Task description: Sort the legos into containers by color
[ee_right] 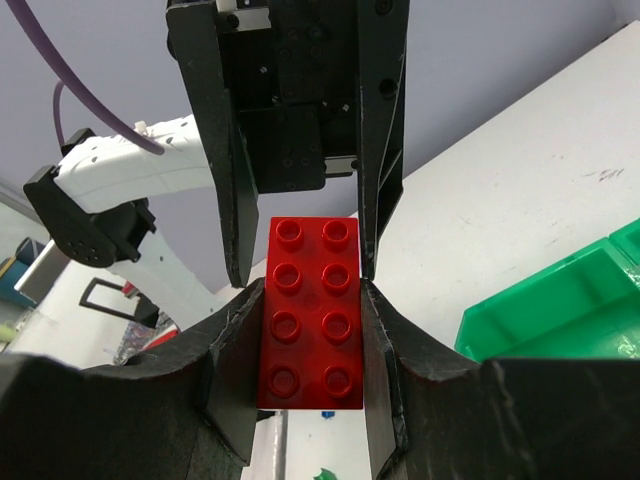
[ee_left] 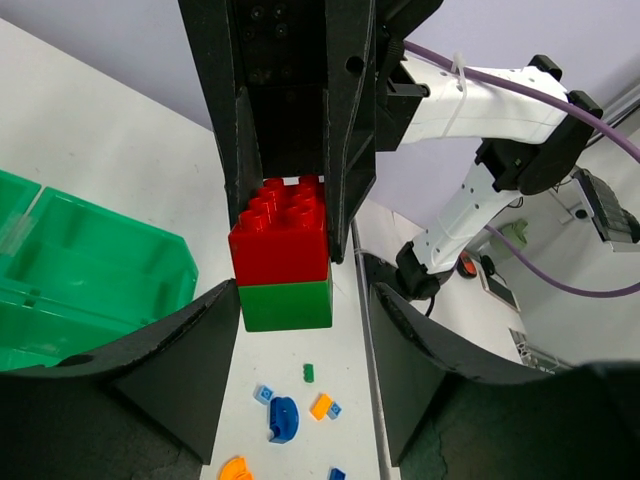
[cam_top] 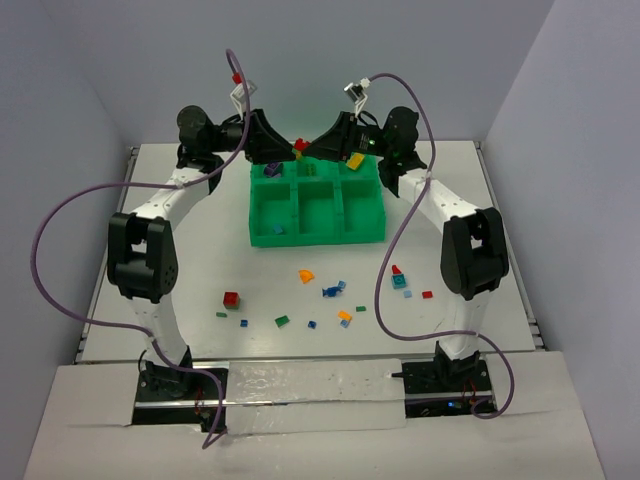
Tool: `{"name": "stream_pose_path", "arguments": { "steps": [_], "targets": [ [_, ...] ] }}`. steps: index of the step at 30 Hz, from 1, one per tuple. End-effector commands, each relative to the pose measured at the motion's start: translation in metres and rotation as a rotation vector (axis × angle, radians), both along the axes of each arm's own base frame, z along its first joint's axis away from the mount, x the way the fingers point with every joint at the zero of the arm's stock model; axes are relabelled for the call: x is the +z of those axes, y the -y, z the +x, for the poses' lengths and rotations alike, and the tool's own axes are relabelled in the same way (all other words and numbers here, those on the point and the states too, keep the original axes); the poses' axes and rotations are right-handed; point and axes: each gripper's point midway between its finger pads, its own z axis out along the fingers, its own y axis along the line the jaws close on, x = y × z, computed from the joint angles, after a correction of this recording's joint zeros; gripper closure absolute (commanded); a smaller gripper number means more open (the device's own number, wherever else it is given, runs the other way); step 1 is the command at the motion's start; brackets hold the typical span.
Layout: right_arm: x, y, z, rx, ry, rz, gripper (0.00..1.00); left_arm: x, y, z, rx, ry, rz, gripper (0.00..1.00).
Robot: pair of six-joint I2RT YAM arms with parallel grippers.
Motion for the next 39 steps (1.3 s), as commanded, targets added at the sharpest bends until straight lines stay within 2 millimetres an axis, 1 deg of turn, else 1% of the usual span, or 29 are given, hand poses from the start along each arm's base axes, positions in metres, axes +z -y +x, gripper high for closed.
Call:
{"name": "stream_pose_path", "arguments": {
  "steps": [1, 3, 4, 5, 6, 9, 12, 13, 14, 16, 18, 20, 23, 26, 29, 31, 33, 34, 35, 36, 37, 39],
  "targets": [
    [0.043, -0.001, -0.013, 0.004, 0.138, 0.035, 1.0, 0.022, 0.002, -0.01, -0.018, 0.072, -0.018, 0.42],
    [0.043, -0.002, -0.013, 0.003, 0.138, 0.034, 1.0, 0.022, 0.003, -0.01, -0.018, 0.072, -0.019, 0.46],
    [0.042, -0.003, -0.012, 0.002, 0.141, 0.032, 1.0, 0.023, 0.003, -0.01, -0.018, 0.071, -0.019, 0.52],
    [0.042, -0.003, -0.011, -0.001, 0.144, 0.032, 1.0, 0.022, 0.004, -0.01, -0.02, 0.067, -0.02, 0.54],
    [0.042, -0.003, -0.01, -0.006, 0.143, 0.031, 1.0, 0.022, 0.004, -0.01, -0.022, 0.063, -0.02, 0.61],
    [0.044, -0.003, -0.009, -0.017, 0.145, 0.033, 1.0, 0.02, 0.004, -0.011, -0.027, 0.052, -0.019, 0.72],
    [0.047, -0.001, -0.002, -0.051, 0.151, 0.039, 1.0, 0.016, 0.003, -0.012, -0.033, 0.046, -0.012, 0.89],
    [0.049, 0.001, 0.001, -0.065, 0.154, 0.042, 1.0, 0.013, 0.003, -0.013, -0.03, 0.043, -0.008, 0.96],
    [0.05, 0.002, 0.004, -0.076, 0.156, 0.043, 1.0, 0.009, 0.003, -0.012, -0.026, 0.037, -0.003, 1.0],
    [0.059, 0.007, 0.012, -0.1, 0.174, 0.054, 1.0, 0.001, 0.002, -0.012, -0.012, 0.037, 0.017, 1.0],
    [0.06, 0.01, 0.018, -0.112, 0.173, 0.057, 1.0, -0.007, 0.002, -0.012, 0.002, 0.041, 0.038, 1.0],
    [0.069, 0.014, 0.024, -0.131, 0.191, 0.067, 1.0, -0.021, 0.0, -0.01, 0.03, 0.043, 0.085, 1.0],
    [0.073, 0.019, 0.029, -0.145, 0.2, 0.071, 1.0, -0.04, -0.003, -0.005, 0.068, 0.095, 0.147, 1.0],
    [0.076, 0.025, 0.032, -0.16, 0.205, 0.069, 1.0, -0.059, -0.006, -0.002, 0.105, 0.078, 0.207, 1.0],
    [0.073, 0.035, 0.036, -0.187, 0.209, 0.054, 1.0, -0.074, -0.01, 0.008, 0.174, 0.063, 0.267, 1.0],
    [0.059, 0.044, 0.041, -0.216, 0.184, 0.005, 1.0, -0.078, -0.013, 0.024, 0.256, 0.082, 0.299, 1.0],
    [0.046, 0.057, 0.047, -0.26, 0.226, -0.061, 1.0, -0.074, -0.017, 0.05, 0.377, 0.122, 0.341, 1.0],
    [0.036, 0.063, 0.047, -0.283, 0.206, -0.104, 1.0, -0.078, -0.017, 0.059, 0.403, 0.137, 0.369, 1.0],
    [0.022, 0.068, 0.048, -0.3, 0.18, -0.151, 1.0, -0.079, -0.017, 0.066, 0.424, 0.159, 0.395, 1.0],
    [0.014, 0.074, 0.049, -0.317, 0.22, -0.196, 1.0, -0.076, -0.016, 0.075, 0.455, 0.186, 0.416, 1.0],
    [0.007, 0.082, 0.048, -0.339, 0.263, -0.249, 1.0, -0.078, -0.014, 0.082, 0.47, 0.202, 0.438, 1.0],
    [-0.012, 0.091, 0.045, -0.355, 0.239, -0.314, 1.0, -0.088, -0.012, 0.087, 0.469, 0.202, 0.465, 1.0]
  ]
}}
